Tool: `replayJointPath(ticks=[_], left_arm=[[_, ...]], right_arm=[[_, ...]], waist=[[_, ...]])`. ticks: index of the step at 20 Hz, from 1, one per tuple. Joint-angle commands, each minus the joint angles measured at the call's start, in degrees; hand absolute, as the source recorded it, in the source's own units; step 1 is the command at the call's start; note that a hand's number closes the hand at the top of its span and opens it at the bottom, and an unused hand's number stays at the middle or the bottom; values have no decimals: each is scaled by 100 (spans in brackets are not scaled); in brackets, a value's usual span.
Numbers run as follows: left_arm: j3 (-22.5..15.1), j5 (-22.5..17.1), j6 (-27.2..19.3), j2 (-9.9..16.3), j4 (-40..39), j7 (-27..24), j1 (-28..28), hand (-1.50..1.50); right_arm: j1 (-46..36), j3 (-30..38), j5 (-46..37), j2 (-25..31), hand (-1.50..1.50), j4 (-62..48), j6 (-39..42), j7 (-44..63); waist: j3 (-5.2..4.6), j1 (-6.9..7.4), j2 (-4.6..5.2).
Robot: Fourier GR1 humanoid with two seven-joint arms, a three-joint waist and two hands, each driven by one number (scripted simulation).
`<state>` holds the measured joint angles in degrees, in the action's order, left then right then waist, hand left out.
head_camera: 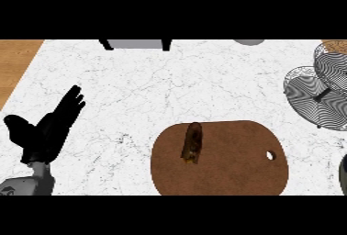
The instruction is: Pick the eggplant from the cutting board and place it in the tiered basket
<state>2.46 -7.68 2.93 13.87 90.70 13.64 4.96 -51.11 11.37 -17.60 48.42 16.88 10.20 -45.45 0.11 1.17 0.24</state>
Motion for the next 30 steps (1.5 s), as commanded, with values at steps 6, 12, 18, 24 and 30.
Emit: replayJointPath(ticks=[6, 12, 18, 24, 30], left_arm=[[106, -45, 138, 15, -222, -105, 35, 0], [148, -17, 88, 52, -148, 12, 208, 0], [-105, 73, 120, -163, 71, -178, -140, 0], [58, -46, 117, -99, -107, -4, 175, 0], [-36, 0, 132, -165, 61, -130, -69, 0]], right_arm=[[-442, 884, 960, 106, -150, -485, 1183, 808], [-806, 1654, 1690, 667, -150, -1064, 1720, 1632], [-622, 2185, 2167, 1501, -150, -1237, 1625, 2003], [-214, 2407, 2359, 2085, -150, -1315, 1674, 2175], [249, 2590, 2528, 2532, -150, -1332, 2058, 2102]], waist=[[-8, -56, 9], [5, 57, 61], [18, 145, 94], [43, 149, 157], [67, 154, 160]])
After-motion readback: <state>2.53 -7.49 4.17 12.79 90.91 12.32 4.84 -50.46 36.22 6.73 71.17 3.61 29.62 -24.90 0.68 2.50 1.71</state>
